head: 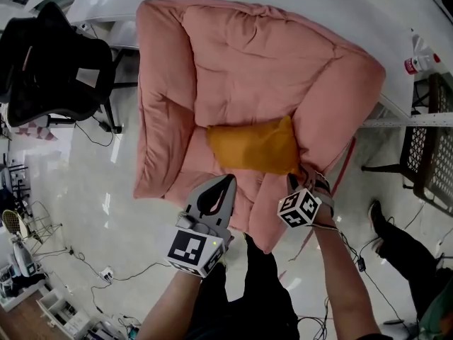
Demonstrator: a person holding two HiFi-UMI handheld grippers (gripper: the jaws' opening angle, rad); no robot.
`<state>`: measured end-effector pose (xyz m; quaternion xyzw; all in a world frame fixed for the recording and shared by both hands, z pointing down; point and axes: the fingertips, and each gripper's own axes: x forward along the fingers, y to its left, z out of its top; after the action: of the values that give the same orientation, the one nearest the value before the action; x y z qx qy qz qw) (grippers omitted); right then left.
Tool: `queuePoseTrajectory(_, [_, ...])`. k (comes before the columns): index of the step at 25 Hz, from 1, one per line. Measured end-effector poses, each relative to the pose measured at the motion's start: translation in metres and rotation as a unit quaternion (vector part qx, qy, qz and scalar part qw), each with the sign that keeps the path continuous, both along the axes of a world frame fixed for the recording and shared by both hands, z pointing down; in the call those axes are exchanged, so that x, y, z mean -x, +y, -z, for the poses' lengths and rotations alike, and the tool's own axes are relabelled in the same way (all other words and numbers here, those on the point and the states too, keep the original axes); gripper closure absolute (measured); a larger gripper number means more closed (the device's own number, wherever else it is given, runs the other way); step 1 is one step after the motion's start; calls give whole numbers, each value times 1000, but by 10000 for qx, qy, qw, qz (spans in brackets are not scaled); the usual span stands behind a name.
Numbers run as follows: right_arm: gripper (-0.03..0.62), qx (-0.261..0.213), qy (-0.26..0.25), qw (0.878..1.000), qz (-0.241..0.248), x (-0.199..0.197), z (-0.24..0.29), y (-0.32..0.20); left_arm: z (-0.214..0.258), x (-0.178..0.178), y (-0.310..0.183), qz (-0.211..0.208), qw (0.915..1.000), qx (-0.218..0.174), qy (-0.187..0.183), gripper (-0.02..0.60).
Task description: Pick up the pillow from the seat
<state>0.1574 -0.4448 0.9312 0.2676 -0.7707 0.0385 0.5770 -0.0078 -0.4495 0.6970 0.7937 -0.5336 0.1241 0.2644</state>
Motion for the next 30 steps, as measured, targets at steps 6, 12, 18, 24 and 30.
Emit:
queuePoseTrajectory(6, [489, -275, 451, 9978, 398, 3, -10, -3, -1, 4, 7, 31, 10000, 45, -26, 576])
queuePoseTrajectory(12, [550, -206, 198, 9990, 354, 12, 5, -3, 10, 12, 13, 95, 9999, -29, -34, 577])
queuePoseTrajectory(18, [565, -453, -248, 9981, 350, 48, 46, 0, 33, 32, 22, 133, 9999, -109, -17, 575])
queuePoseTrajectory(24, [568, -768, -581, 9947, 349, 78, 94, 2, 56, 59, 41, 352, 9989, -313, -66, 575])
queuePoseTrajectory(30, [568, -787, -977, 9921, 41, 92, 153, 13, 84, 83, 67, 518, 9980, -366, -40, 576])
